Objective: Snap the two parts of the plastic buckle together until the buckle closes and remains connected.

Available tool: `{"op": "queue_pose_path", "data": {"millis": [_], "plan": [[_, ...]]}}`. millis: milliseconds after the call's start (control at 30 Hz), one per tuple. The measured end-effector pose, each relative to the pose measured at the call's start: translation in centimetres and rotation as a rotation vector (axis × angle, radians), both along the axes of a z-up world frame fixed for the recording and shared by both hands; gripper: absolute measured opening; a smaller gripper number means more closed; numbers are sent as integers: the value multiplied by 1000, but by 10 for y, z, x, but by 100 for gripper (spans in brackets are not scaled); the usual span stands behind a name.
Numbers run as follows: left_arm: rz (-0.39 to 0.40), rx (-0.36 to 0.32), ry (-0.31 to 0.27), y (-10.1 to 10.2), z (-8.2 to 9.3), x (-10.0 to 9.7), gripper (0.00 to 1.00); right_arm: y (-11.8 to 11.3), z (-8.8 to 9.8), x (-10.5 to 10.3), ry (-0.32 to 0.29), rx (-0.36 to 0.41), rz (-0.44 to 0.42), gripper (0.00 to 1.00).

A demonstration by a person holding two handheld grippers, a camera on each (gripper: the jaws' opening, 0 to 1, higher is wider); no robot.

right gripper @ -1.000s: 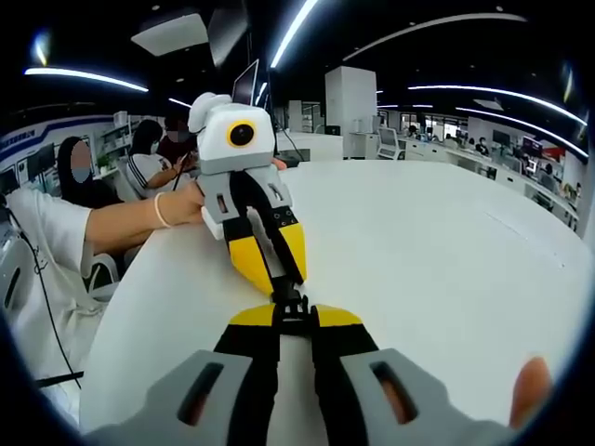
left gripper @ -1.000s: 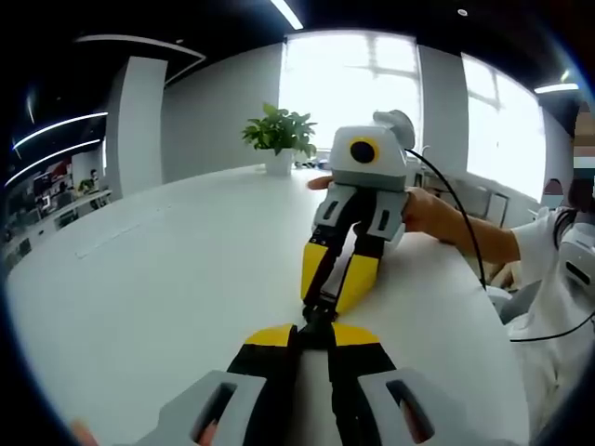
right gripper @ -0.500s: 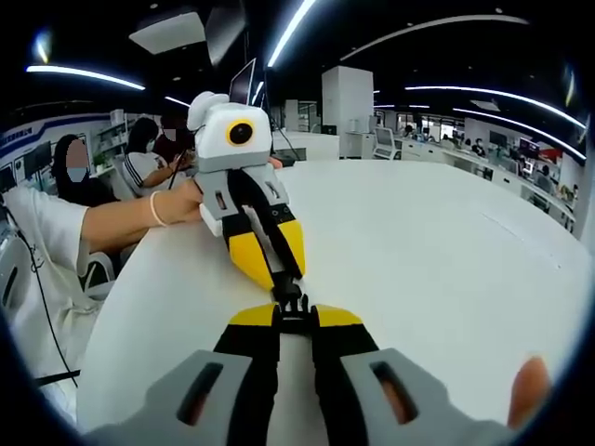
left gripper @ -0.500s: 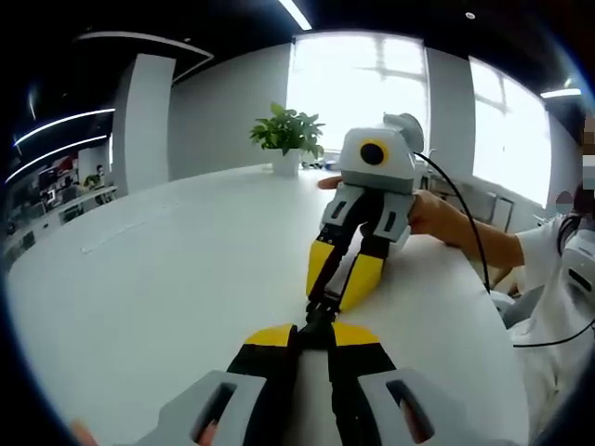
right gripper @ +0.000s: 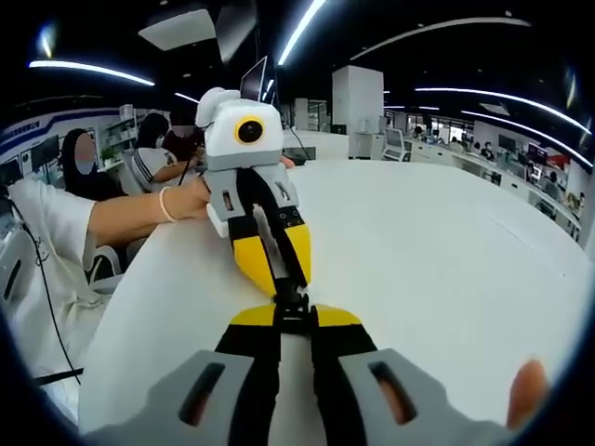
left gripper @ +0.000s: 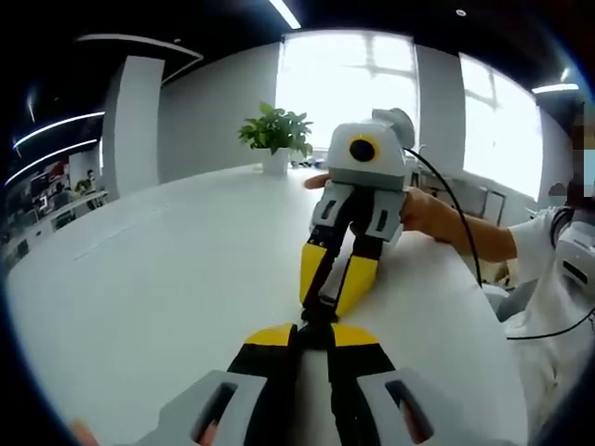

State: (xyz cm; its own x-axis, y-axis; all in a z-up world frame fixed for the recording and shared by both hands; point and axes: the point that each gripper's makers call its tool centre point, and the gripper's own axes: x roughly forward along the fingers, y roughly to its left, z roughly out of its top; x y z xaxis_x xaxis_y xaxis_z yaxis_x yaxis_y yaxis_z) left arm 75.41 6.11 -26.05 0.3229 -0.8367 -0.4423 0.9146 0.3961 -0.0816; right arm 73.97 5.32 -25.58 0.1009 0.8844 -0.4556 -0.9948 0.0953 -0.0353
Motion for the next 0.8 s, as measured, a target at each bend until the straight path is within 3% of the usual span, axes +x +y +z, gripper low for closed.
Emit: {"op": "queue_pose_path", "data": {"millis": [333,467,800], "plan": [[15,-2,1,-2,-2,0,11,0,0,2,-15,0,-8,12],[20,-35,9,0,2,-3,11,-1,5,1,-12,26,-10,12],[73,-13,15,12,1,0,11,-1,2,3,4,23,-18,12]]}}
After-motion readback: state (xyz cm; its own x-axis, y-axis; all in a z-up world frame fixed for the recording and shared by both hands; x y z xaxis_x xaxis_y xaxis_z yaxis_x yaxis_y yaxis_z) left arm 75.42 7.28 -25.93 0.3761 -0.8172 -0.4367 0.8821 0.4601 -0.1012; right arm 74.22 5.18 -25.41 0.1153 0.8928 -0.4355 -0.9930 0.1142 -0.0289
